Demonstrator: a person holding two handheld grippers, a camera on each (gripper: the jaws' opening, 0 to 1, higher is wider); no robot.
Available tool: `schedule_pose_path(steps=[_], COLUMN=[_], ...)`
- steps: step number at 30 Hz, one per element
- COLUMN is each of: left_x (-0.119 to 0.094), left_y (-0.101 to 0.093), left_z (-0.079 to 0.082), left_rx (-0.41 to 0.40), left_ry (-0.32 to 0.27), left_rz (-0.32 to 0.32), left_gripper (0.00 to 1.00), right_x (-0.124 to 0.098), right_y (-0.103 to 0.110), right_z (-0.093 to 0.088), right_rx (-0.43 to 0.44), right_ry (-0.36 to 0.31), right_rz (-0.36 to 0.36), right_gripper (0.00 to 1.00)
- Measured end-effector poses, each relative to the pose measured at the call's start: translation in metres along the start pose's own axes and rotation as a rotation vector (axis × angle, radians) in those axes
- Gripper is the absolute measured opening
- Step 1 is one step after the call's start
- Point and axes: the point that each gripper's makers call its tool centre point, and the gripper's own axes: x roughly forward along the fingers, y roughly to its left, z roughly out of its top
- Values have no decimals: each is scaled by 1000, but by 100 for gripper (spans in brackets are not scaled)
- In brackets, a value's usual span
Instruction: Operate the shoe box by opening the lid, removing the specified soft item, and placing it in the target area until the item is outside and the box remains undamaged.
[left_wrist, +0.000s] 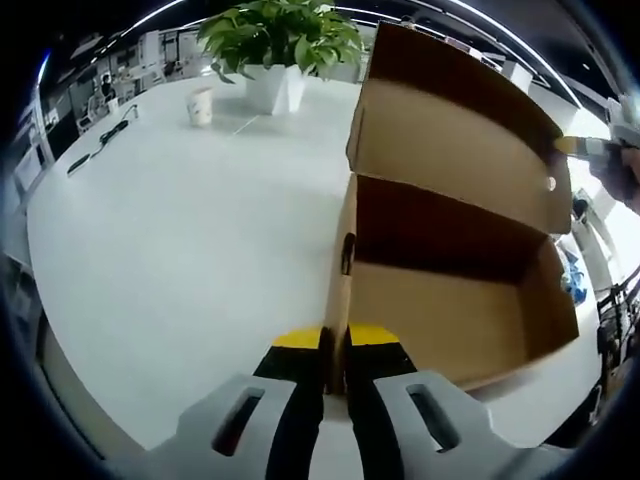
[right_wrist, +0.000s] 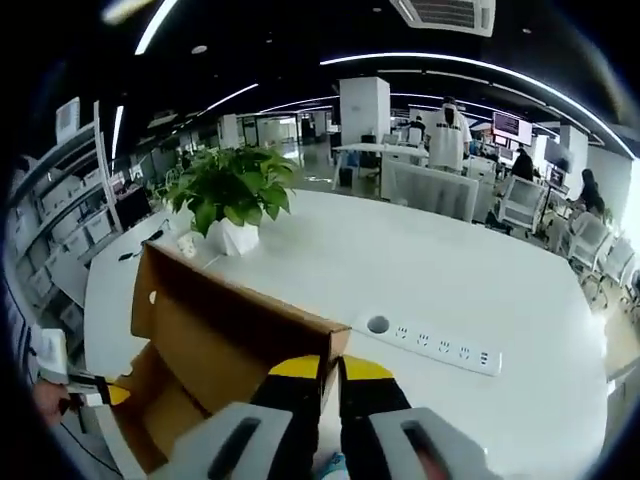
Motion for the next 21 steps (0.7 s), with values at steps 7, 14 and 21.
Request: schedule_pose_path(steps=[7, 14, 21], left_x=[0, -1, -1], left_y=[-1, -1, -1], left_z=[0, 0, 0], left_rx=[20, 9, 3], left_ry=[0, 2, 2], left_rz=[9, 11, 11], left_gripper=[5, 5, 5], right_x=[-17, -30, -45], right_y=[10, 17, 23], right_z=[-1, -1, -7], right_rx=[-21, -52, -55], right_ry=[-50, -90, -118], right_rz=[18, 32, 32], right_gripper=[0, 0, 0])
